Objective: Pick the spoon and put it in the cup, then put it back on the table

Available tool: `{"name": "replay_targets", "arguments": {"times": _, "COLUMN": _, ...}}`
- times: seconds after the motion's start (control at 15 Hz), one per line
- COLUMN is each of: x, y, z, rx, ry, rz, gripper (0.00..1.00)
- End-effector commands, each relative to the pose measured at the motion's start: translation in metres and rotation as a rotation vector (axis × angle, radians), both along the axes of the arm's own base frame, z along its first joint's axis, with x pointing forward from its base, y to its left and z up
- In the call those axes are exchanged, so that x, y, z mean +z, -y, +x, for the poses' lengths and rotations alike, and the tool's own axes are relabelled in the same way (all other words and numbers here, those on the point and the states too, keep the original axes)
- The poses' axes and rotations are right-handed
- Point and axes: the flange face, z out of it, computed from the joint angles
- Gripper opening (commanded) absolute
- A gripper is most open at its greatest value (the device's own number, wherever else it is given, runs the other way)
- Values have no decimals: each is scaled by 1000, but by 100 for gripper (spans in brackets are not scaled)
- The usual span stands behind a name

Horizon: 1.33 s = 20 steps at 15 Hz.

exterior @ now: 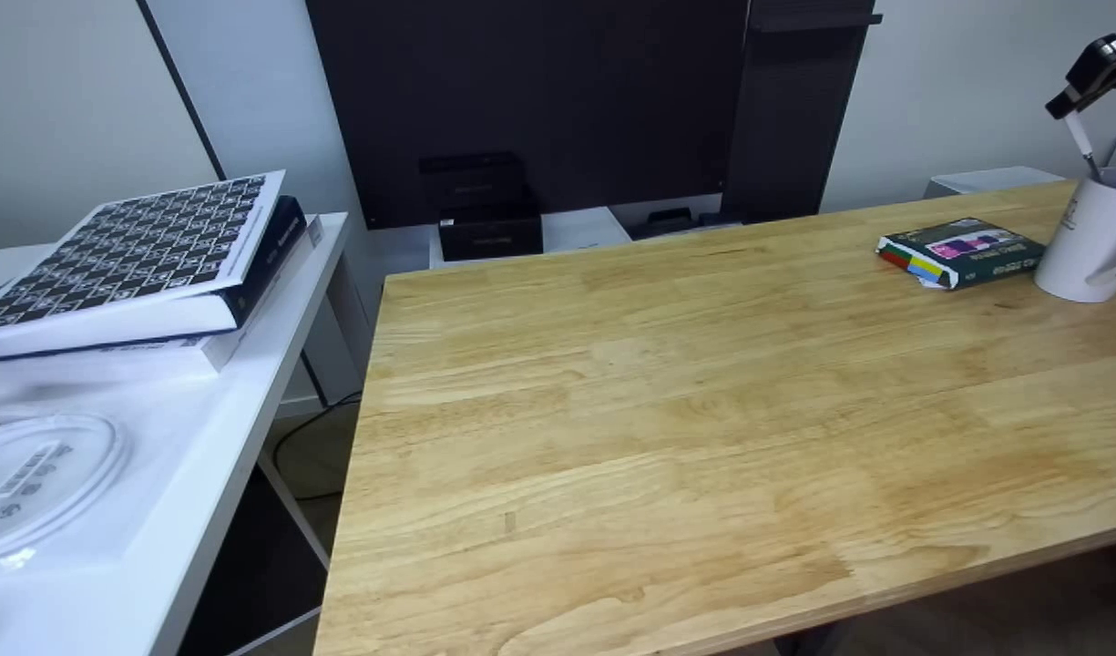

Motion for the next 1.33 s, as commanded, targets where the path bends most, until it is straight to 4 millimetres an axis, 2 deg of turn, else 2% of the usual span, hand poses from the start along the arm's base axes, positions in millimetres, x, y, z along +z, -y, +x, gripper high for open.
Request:
{"name": "replay_targets", "arguments": {"times": 0.0, "x": -6, "y": -3, "z": -5, "rx": -6, "ry": -16, "rz": -11, "gripper": 42}}
{"name": "replay_targets", "arguments": {"times": 0.2, "x": -9, "y": -8, "z": -7, "rx": 0, "ry": -30, "rz": -18, "gripper": 61}}
{"name": "replay_targets", "arguments": {"times": 0.47, "x": 1, "y": -16, "z": -4, "rx": 17, "ry": -47, "rz": -24, "gripper": 88}}
{"name": "replay_targets", "arguments": {"times": 0.6, "x": 8, "y": -17, "z": -3, "rx": 20, "ry": -58, "rz": -34, "gripper": 99}}
{"name": "replay_targets", "arguments": {"times": 0.87, "x": 22, "y": -14, "z": -6, "rx": 31, "ry": -132, "rz": -53, "gripper": 100}}
{"name": "replay_targets", "arguments": {"times": 1.27, "x": 46, "y": 10, "z": 0, "rx": -40, "ry": -243, "rz": -79, "gripper": 100}}
